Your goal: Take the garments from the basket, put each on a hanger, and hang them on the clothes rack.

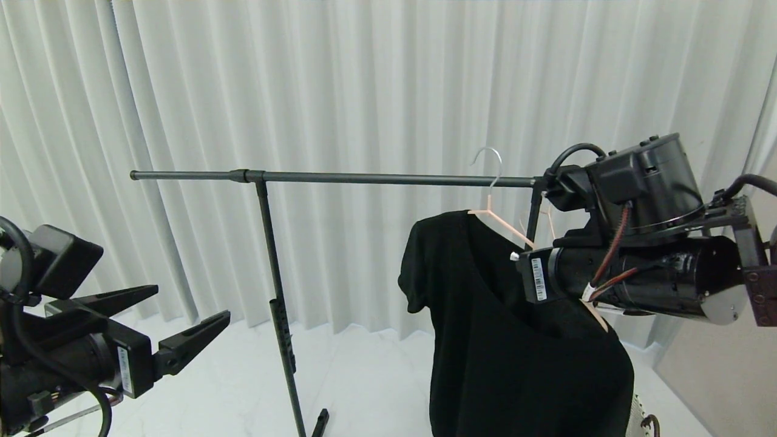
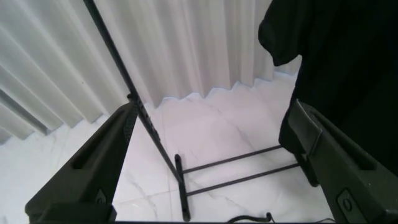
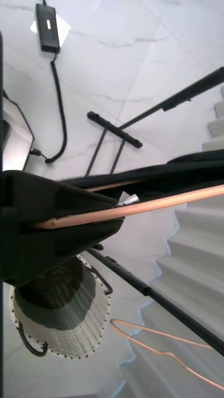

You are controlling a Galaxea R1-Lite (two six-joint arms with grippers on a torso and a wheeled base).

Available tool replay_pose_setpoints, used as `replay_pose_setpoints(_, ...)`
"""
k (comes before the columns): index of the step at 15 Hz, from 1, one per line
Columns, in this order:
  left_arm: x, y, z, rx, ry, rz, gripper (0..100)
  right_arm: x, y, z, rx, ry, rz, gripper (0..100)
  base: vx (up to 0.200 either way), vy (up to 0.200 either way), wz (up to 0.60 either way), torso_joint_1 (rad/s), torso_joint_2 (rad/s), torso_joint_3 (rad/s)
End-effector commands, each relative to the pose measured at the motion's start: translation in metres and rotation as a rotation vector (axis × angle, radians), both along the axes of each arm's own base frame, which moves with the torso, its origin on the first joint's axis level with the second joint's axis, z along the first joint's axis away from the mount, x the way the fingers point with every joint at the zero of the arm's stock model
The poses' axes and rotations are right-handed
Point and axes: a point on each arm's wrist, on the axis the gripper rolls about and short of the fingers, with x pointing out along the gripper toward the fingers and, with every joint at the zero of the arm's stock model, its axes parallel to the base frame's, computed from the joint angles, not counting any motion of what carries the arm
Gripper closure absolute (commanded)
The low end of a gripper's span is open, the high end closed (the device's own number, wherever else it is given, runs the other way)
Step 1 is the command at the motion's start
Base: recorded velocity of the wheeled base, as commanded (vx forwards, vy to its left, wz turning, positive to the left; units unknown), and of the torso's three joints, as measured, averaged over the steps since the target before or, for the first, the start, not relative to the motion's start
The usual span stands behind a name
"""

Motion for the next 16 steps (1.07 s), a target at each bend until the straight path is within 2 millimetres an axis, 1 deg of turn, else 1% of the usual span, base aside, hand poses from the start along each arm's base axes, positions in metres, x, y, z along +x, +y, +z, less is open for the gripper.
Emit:
replay_pose_setpoints(1, 0.001, 0.000, 0.000, 0.000, 0.000, 0.000, 0, 0.005, 0.005, -0.005, -0.010, 0.007, -0.003, 100, 0.000, 0.000, 0.00, 0.000, 0.00, 0.000)
replay_pose_setpoints(3, 0.002, -0.001, -0.001, 0.001, 0.006, -0.003, 0, 0.007, 0.007, -0.003, -0.003, 0.001, -0.001, 100, 0.000, 0.000, 0.00, 0.000, 0.00, 0.000)
replay_pose_setpoints(6, -0.002, -0.005, -0.006, -0.001, 0.021, -0.035, 0, 0.007, 0.007, -0.002, -0.002, -0.004, -0.005, 100, 0.200, 0.000, 0.00, -0.001, 0.00, 0.001)
replay_pose_setpoints(12, -0.004, -0.009, -0.005, 0.001, 0.015, -0.069, 0, 0.009, 0.009, -0.003, -0.013, -0.009, -0.022, 100, 0.200, 0.000, 0.00, 0.002, 0.00, 0.001)
replay_pose_setpoints(16, -0.004, -0.009, -0.004, 0.000, 0.011, -0.069, 0, 0.016, 0.014, -0.013, -0.031, 0.011, -0.029, 100, 0.200, 0.000, 0.00, 0.005, 0.00, 0.001)
